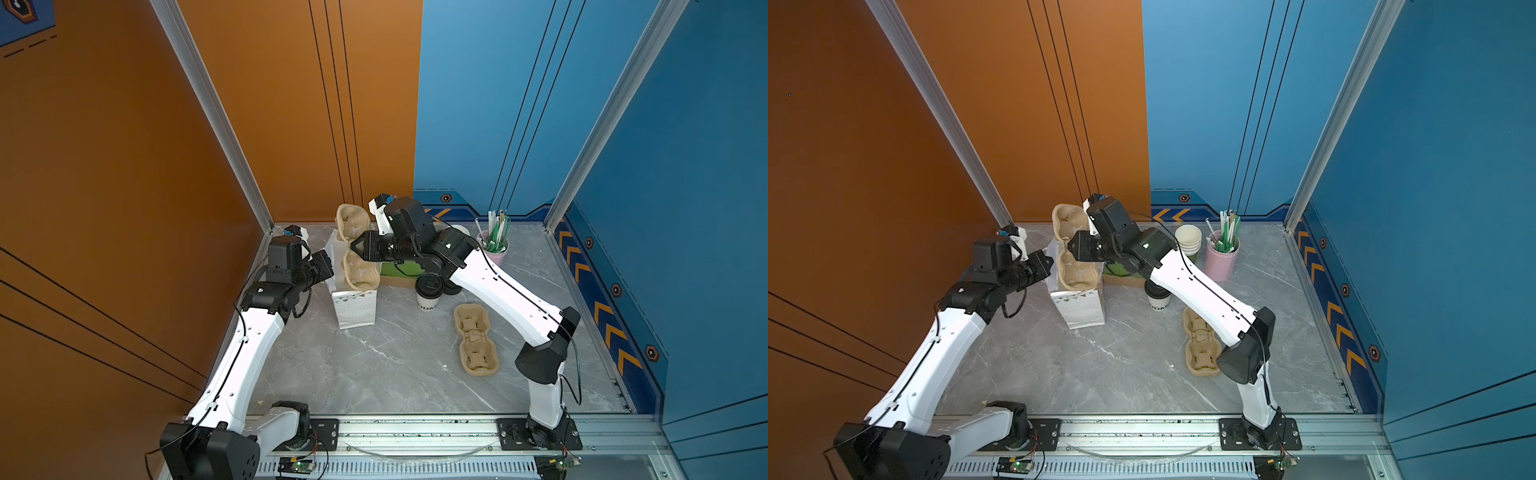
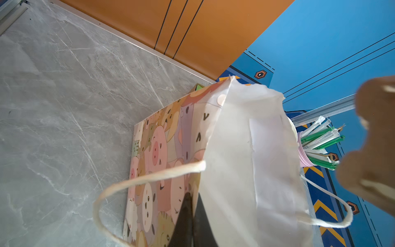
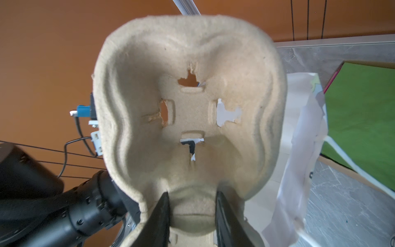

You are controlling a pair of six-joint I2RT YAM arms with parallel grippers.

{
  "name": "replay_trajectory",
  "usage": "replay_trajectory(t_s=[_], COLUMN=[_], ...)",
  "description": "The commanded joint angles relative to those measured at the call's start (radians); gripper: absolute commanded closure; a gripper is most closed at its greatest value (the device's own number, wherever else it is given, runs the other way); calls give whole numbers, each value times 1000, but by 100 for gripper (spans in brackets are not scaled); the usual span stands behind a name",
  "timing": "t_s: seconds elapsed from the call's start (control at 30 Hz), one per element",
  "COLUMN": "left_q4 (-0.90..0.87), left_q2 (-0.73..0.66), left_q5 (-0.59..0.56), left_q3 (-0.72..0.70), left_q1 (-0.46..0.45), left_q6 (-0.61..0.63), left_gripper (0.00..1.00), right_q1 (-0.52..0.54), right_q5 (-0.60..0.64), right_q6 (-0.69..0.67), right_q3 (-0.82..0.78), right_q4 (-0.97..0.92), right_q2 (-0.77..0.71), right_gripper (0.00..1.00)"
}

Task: Pack a coffee takeout order
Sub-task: Place the cup tray in the takeout bag.

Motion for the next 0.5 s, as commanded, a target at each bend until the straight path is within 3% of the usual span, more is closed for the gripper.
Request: replay_trajectory(t_s=[0.0,0.47], left_q4=[29,40], left_q2=[-23,-46], left_q5=[-14,-18], left_q3=[-20,-32], left_q1=[-8,-26], left_q6=[-3,-14], left_gripper=[100,100], right_q1=[5,32], right_q5=[72,183], right_q6=[10,-48], right_q3=[46,88], right_q4=[17,-28], right_q2=[33,150], right_gripper=[67,67])
